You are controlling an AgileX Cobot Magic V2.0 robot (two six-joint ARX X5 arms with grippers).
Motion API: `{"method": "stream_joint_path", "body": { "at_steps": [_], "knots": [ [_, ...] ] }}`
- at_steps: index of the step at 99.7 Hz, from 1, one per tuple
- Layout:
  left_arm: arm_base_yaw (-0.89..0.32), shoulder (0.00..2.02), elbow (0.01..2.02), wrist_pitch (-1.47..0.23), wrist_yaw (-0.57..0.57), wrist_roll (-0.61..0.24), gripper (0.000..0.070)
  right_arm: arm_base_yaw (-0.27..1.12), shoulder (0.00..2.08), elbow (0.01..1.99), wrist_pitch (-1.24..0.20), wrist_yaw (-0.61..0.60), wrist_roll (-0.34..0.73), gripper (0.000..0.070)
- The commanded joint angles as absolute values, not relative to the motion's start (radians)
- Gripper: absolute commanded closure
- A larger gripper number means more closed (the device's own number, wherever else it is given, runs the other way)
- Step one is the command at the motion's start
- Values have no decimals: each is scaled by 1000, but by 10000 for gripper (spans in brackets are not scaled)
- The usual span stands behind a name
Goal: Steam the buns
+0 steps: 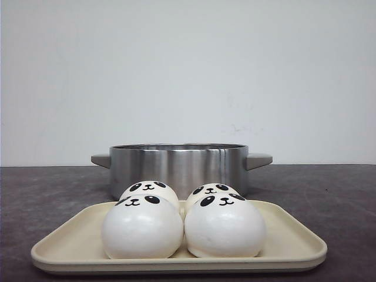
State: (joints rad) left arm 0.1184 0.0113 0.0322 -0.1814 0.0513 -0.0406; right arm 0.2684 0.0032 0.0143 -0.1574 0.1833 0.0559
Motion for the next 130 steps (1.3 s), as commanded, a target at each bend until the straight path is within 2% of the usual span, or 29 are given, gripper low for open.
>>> {"method": "stream_joint_path", "body": {
  "at_steps": [1, 117, 123, 130],
  "knots": [
    [120, 10, 14, -187, 53, -41, 554, 272, 4, 12, -158, 184, 52, 685],
    [120, 10, 14, -187, 53, -44, 554, 272, 4, 12, -137, 183, 53, 685],
    [120, 10, 14, -181, 67, -94, 554, 273, 4, 12, -96, 173, 77, 685],
    [120, 10, 16, -179, 107, -233, 554, 273, 4, 13, -44, 138, 118, 685]
  ]
}}
